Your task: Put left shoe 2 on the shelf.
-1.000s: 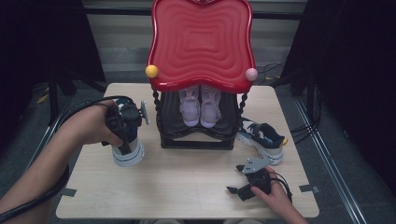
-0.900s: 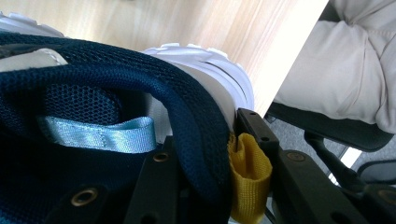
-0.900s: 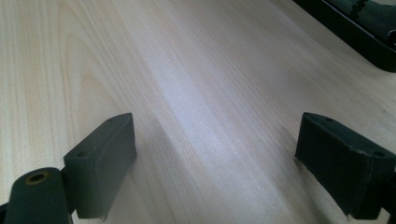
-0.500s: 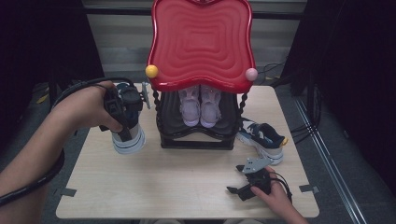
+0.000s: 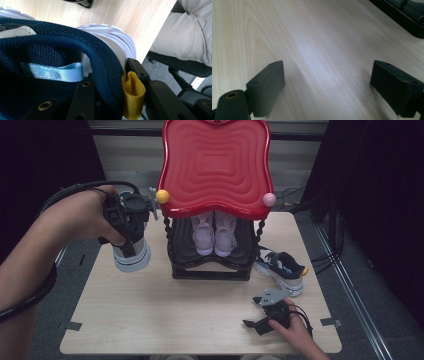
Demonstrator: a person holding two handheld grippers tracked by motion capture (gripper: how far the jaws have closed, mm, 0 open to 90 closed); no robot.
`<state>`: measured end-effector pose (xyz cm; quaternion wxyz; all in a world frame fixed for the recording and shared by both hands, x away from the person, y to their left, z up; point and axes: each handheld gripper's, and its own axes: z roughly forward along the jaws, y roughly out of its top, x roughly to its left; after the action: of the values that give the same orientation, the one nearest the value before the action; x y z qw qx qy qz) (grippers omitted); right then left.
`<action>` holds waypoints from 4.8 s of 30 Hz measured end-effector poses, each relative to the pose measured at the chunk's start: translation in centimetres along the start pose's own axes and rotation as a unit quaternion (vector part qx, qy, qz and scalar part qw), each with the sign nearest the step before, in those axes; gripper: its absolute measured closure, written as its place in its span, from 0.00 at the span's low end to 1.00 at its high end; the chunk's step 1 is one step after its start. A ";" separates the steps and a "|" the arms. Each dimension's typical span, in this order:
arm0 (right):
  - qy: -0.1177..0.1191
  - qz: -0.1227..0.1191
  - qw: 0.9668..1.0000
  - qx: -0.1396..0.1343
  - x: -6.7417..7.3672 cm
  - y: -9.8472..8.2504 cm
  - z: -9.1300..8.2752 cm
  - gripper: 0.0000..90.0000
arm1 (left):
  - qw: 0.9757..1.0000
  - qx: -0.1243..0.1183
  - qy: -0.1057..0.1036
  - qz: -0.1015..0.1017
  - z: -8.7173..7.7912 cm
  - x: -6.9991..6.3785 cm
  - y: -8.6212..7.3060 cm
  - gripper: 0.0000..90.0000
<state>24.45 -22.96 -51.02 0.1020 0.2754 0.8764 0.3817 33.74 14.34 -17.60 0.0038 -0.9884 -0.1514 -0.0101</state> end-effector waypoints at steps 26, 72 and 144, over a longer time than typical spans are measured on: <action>-0.001 0.001 1.000 0.001 0.0 0.0 0.0 0.13 | 0.997 -0.035 0.073 0.014 -7.8 -0.5 1.6 0.78; -0.001 0.001 1.000 0.001 0.0 0.0 0.0 0.13 | 0.982 -0.069 0.152 0.088 -9.2 -0.8 12.2 0.77; -0.001 0.002 1.000 0.001 0.0 0.0 0.0 0.12 | 0.971 -0.057 0.206 0.109 -6.4 1.1 17.2 0.75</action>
<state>24.41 -22.96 -51.01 0.1021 0.2773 0.8762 0.3808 39.81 -1.86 -11.29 -0.0202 -0.9743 -0.0377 -0.2211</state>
